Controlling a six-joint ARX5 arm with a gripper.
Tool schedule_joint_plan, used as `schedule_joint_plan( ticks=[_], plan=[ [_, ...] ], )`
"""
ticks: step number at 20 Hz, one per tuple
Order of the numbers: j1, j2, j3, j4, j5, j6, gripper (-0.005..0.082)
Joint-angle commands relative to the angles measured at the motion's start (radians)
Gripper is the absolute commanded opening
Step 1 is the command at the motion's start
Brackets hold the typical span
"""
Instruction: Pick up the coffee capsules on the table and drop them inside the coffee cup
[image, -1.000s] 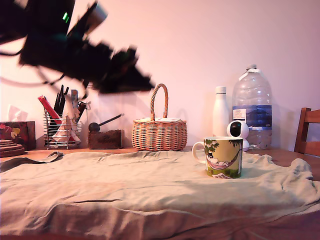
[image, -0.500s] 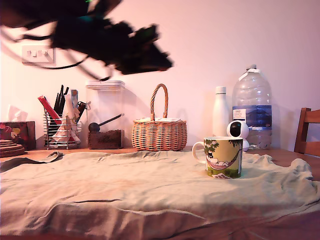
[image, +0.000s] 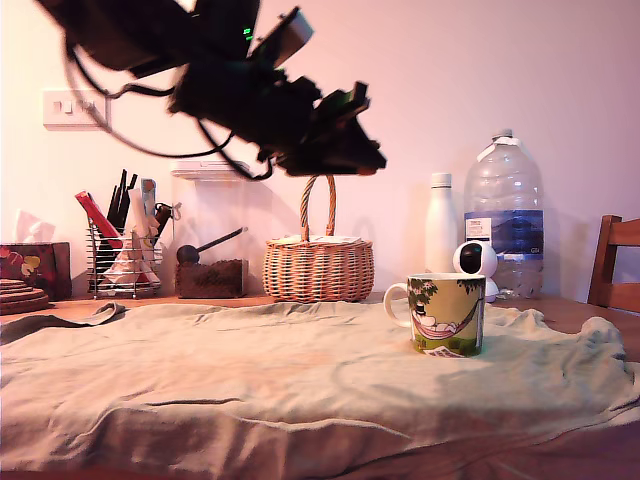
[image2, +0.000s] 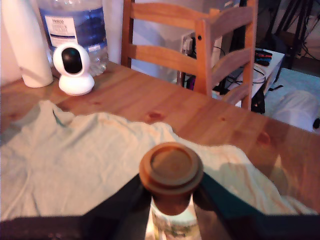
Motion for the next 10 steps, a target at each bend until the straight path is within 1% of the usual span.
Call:
schedule_joint_plan(
  ticks=[1,6,10],
  plan=[
    [-0.015,0.059,0.042,-0.023,0.003,-0.003,0.0193],
    [-0.042,0.162,0.195,-0.139,0.005,0.005,0.0193],
    [-0.057,0.249,0.328,-0.240,0.031,0.005,0.0193]
  ],
)
